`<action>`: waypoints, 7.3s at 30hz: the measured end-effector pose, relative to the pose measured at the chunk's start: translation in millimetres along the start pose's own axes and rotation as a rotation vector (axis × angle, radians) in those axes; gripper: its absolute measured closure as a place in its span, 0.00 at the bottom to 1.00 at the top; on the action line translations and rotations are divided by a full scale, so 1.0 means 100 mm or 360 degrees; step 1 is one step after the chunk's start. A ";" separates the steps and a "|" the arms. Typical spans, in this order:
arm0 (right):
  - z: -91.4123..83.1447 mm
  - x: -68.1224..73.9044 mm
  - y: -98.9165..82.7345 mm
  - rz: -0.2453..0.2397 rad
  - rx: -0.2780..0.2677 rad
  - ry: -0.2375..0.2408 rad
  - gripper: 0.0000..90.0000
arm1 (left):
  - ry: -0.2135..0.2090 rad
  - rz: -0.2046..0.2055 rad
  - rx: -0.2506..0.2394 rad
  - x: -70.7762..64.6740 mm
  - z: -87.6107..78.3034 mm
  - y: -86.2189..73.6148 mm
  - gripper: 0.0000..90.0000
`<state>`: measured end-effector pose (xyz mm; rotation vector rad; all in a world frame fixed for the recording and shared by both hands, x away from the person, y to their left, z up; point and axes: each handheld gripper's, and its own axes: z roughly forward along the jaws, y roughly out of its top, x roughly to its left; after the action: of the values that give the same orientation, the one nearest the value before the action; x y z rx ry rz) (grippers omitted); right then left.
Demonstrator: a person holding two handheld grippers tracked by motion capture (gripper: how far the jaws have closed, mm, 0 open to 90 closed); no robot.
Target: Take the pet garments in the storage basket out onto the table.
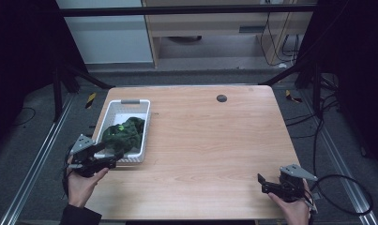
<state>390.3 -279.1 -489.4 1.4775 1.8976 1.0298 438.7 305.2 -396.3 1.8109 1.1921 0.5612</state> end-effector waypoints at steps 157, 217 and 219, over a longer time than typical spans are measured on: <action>0.08 0.02 -0.02 -0.0060 0.0074 0.0044 0.06 | 0.0102 0.0076 0.0835 0.46 1.14 0.44 0.87; 0.08 0.02 -0.02 -0.0055 0.0067 0.0038 0.06 | 0.0038 0.0309 0.0400 -0.03 -0.01 1.48 0.88; 0.08 0.02 -0.02 -0.0058 0.0066 0.0036 0.06 | 0.0038 0.0324 0.0393 -0.06 -0.03 1.49 0.88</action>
<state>394.8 -275.7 -494.9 1.4546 1.9657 1.0002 508.3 277.2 -267.1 2.1582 1.1398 0.5712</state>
